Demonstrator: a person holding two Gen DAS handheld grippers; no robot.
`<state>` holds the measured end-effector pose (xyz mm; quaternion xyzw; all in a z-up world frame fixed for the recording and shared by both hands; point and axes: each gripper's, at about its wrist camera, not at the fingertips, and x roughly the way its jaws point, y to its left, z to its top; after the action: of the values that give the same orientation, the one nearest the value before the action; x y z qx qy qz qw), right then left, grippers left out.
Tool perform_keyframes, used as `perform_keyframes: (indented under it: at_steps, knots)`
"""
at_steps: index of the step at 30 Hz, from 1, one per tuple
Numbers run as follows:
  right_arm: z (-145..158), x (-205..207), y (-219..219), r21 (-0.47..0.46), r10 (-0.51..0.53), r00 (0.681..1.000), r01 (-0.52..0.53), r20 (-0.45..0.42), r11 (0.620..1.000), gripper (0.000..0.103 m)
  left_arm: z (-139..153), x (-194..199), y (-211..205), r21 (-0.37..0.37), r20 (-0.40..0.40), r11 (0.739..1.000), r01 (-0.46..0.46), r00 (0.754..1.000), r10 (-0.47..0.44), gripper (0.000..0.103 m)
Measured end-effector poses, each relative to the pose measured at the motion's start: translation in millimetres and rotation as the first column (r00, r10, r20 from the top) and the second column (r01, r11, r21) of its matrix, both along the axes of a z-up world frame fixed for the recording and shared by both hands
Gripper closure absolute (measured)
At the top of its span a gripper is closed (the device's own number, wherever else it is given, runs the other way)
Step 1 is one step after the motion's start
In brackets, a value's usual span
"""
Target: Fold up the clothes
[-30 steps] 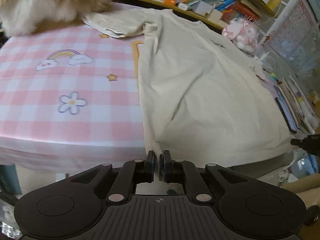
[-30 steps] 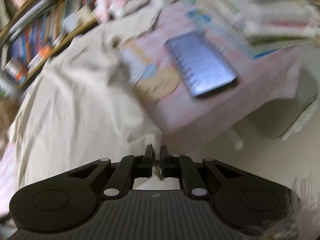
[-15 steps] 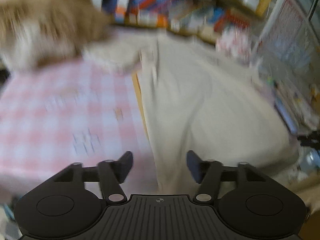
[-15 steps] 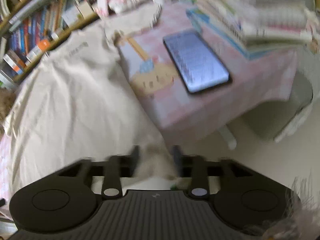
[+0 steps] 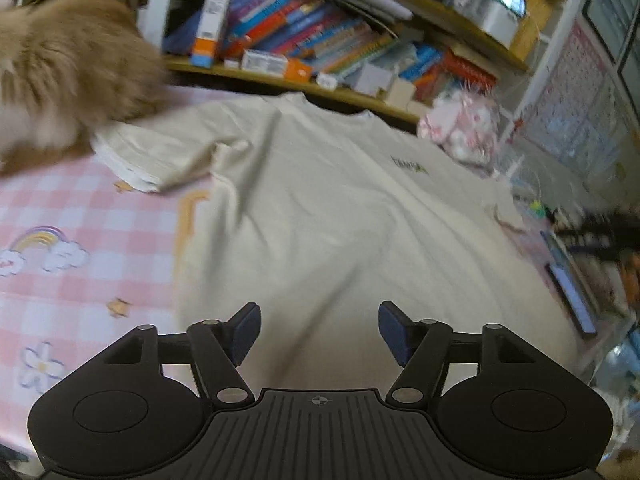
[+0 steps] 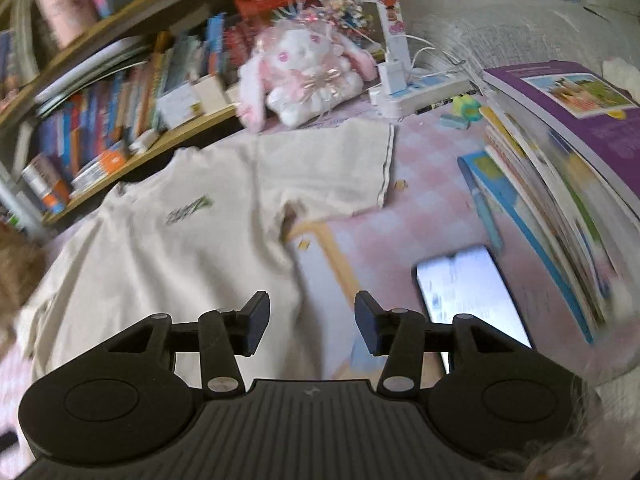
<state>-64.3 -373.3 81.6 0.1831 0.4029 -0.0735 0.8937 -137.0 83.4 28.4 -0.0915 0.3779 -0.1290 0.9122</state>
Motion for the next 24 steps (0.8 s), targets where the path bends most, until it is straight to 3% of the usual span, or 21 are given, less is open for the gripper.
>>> perform_keyframes:
  at_steps: [8, 15, 20, 24]
  knots:
    - [-39.1, 93.6, -60.1, -0.019, -0.024, 0.997, 0.022, -0.07, 1.0, 0.06, -14.9, 7.3, -35.4, 0.091, -0.075, 0.99, -0.111, 0.99, 0.118, 0.029]
    - [-65.1, 140.6, -87.5, -0.017, 0.001, 0.994, -0.003, -0.105, 1.0, 0.062, -18.1, 13.1, -58.9, 0.172, -0.114, 0.965, -0.197, 0.969, 0.218, 0.024]
    - [-74.0, 144.0, -81.3, -0.09, 0.086, 0.99, -0.096, -0.108, 0.991, 0.095, -18.0, 13.8, -72.9, 0.202, -0.136, 0.954, -0.223, 0.958, 0.253, 0.024]
    - [-74.7, 153.6, -87.4, -0.205, 0.109, 0.989, -0.129, -0.104, 0.97, 0.099, -19.0, 14.2, -88.9, 0.19, -0.162, 0.96, -0.206, 0.958, 0.237, 0.023]
